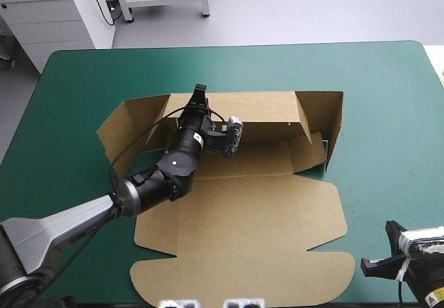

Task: Fold the box

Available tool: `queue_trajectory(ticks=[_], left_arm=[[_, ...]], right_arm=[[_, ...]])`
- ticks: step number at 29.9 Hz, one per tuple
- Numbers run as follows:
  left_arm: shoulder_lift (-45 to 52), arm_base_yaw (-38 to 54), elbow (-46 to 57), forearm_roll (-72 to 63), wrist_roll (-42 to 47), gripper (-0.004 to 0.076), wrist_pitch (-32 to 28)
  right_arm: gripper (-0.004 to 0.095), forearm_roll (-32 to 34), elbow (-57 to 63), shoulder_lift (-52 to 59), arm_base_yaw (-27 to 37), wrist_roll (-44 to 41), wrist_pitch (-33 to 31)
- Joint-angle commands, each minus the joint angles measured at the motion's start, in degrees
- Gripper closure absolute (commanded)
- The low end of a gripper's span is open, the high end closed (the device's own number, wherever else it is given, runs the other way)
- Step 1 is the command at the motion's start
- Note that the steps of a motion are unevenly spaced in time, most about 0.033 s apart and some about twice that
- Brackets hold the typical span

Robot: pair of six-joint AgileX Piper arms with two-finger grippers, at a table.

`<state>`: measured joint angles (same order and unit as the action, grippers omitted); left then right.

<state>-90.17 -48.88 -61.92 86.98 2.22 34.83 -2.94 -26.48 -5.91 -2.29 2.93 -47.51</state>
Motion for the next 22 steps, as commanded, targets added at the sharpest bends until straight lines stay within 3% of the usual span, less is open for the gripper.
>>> queue_trajectory(ticks=[1, 22], left_arm=[[2.1, 0.1, -0.8, 2.4, -0.4, 0.0732, 1.5], [2.1, 0.1, -2.5, -1.1, 0.4, 0.0731, 0.3]], right_arm=[[0.092, 0.1, -5.3, -5.4, -0.4, 0.0, 1.8], [0.0922, -2.4, -45.9, -54.6, -0.4, 12.3, -2.1]])
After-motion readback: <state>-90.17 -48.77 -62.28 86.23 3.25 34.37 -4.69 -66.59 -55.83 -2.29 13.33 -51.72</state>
